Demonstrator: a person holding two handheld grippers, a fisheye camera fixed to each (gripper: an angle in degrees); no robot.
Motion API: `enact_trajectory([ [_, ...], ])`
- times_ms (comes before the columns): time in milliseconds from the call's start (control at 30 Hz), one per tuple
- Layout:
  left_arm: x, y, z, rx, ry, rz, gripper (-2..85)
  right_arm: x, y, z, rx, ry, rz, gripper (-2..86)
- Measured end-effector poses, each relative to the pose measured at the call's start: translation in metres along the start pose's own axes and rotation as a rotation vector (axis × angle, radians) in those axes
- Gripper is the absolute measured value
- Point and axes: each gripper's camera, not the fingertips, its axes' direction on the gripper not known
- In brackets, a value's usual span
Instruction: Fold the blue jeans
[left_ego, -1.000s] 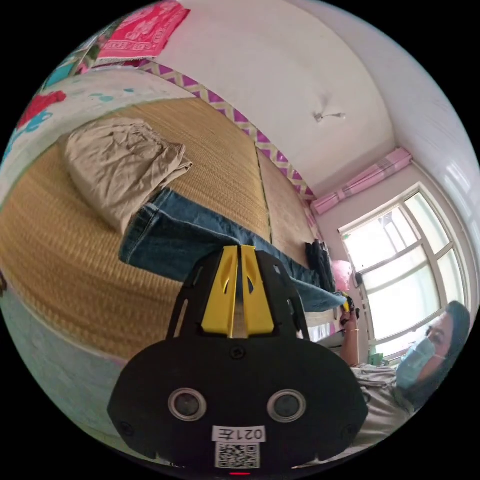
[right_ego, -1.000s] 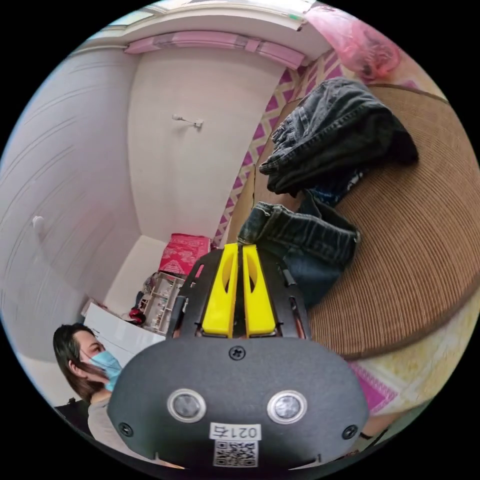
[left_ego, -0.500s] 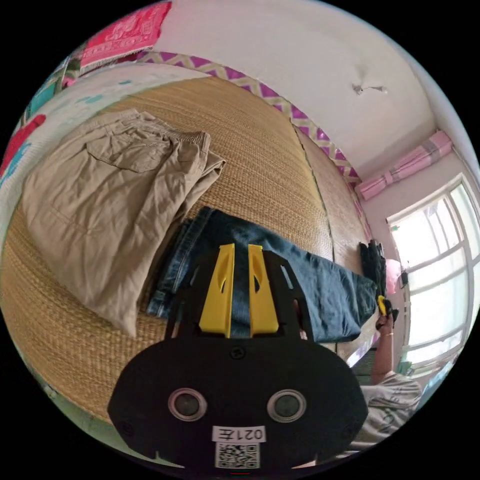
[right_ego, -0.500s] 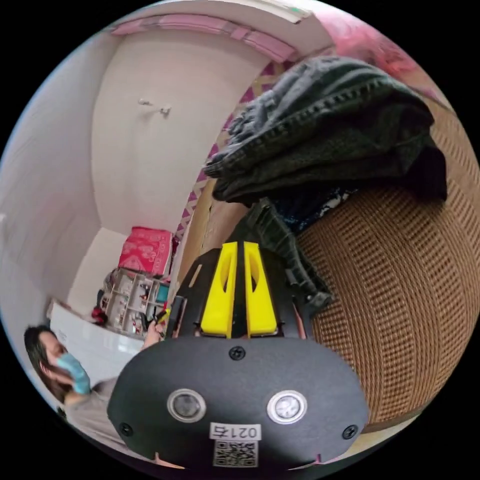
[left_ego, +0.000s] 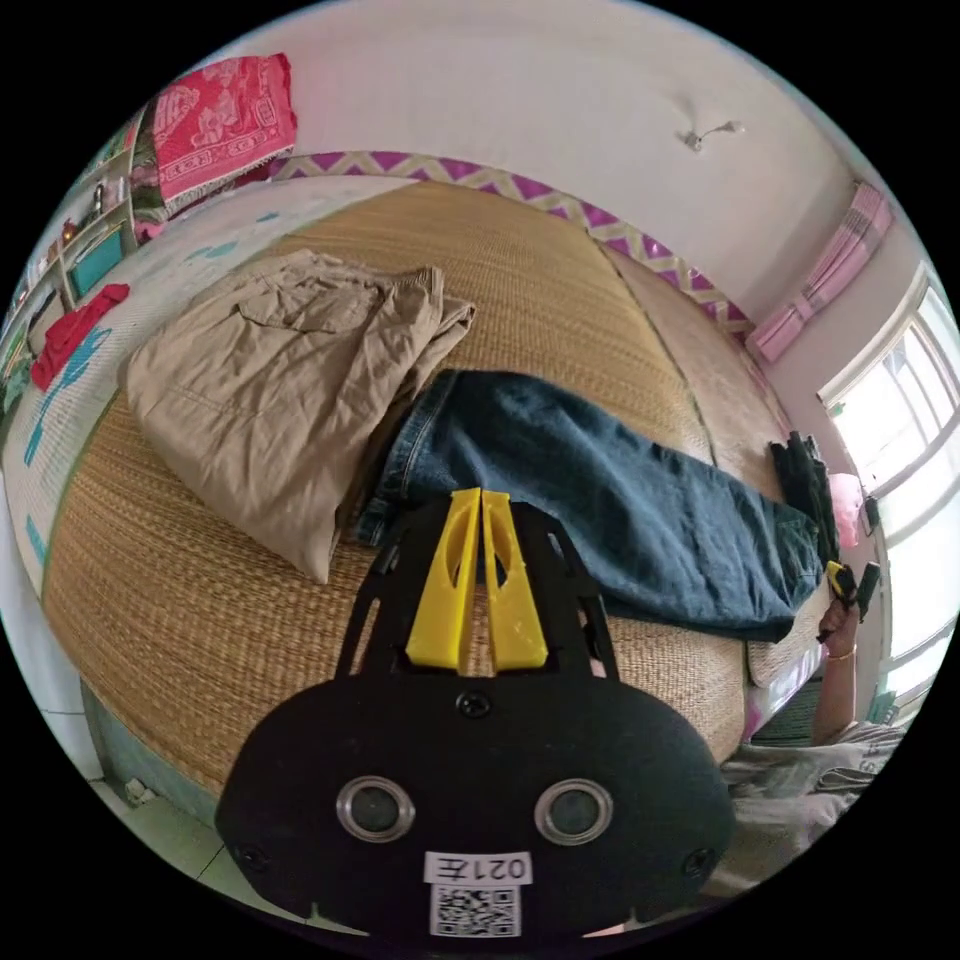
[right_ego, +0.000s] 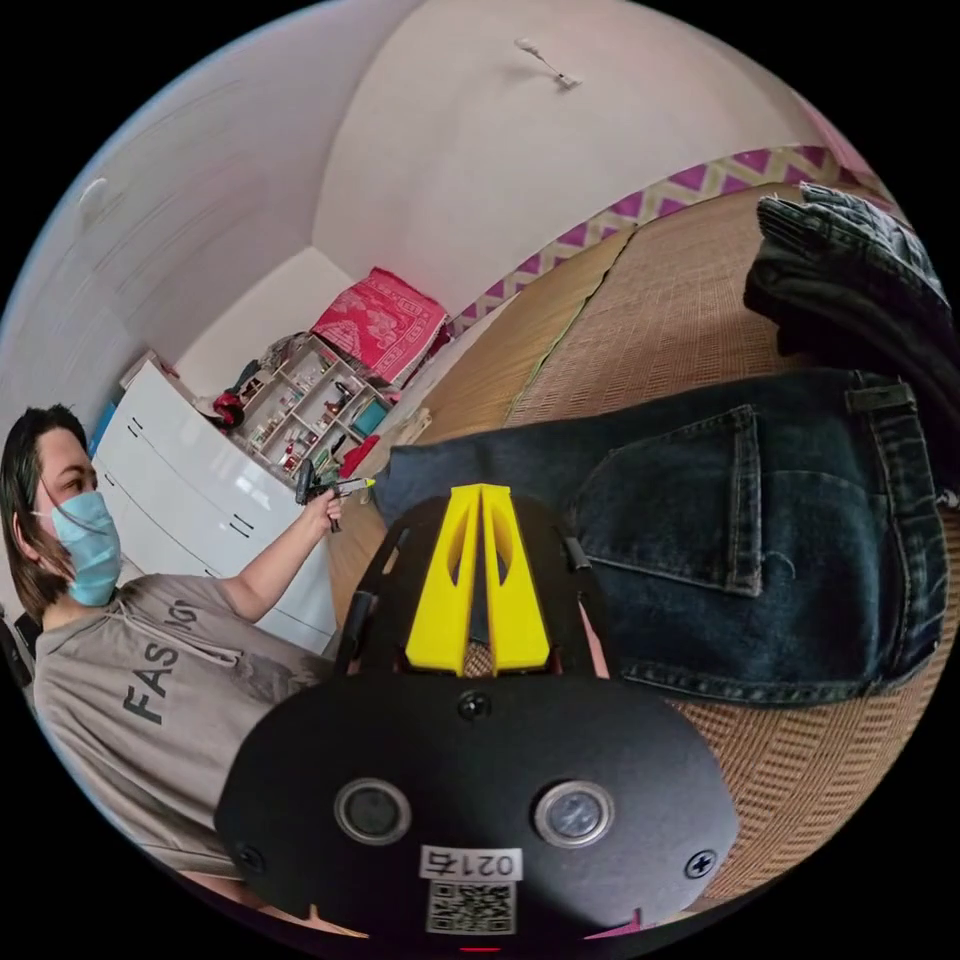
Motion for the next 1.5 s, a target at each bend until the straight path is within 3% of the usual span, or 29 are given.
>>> enact_trajectory([
  [133, -0.013, 0.015, -0.033, 0.053, 0.060, -0.018, -0.9, -0.014, 0.003, 0.003, 0.015, 0.005, -0.006, -0.6],
  [200, -0.038, 0.023, -0.005, -0.057, 0.047, -0.073, -1.0, -0.021, 0.002, 0.011, -0.015, 0.042, -0.029, -0.6],
  [300, -0.078, 0.037, 0.012, -0.049, 0.083, -0.142, -1.0, -0.037, -0.003, 0.034, -0.109, 0.111, -0.092, -0.6],
  [467, -0.100, 0.063, -0.029, 0.116, 0.136, -0.200, -0.9, -0.104, -0.009, 0.071, -0.209, 0.200, -0.371, -0.8],
  [567, -0.095, 0.078, -0.042, 0.113, 0.156, -0.175, -0.8, -0.133, 0.003, 0.119, -0.363, 0.319, -0.529, -0.9],
  [600, -0.094, 0.084, -0.045, 0.104, 0.172, -0.176, -0.6, -0.130, 0.013, 0.146, -0.473, 0.366, -0.534, -0.9],
  [733, -0.098, 0.101, -0.055, 0.066, 0.265, -0.222, 1.3, -0.141, 0.005, 0.151, -0.512, 0.361, -0.508, -1.0],
  [867, -0.114, 0.110, -0.054, 0.028, 0.344, -0.331, 7.1, -0.164, 0.008, 0.139, -0.298, 0.342, -0.561, -1.0],
  [933, -0.125, 0.111, -0.051, 0.022, 0.340, -0.392, 9.1, -0.149, 0.024, 0.179, -0.537, 0.310, -0.517, -0.9],
  [1033, -0.142, 0.112, -0.046, 0.054, 0.429, -0.482, 9.5, -0.154, 0.024, 0.168, -0.564, 0.319, -0.482, -0.9],
  [1367, -0.128, 0.084, -0.050, 0.157, 0.513, -0.629, 8.4, -0.169, 0.066, 0.106, -0.373, 0.386, -0.385, -0.8],
  [1500, -0.108, 0.074, -0.052, 0.211, 0.499, -0.654, 2.5, -0.164, 0.084, 0.055, -0.220, 0.326, -0.288, -0.7],
])
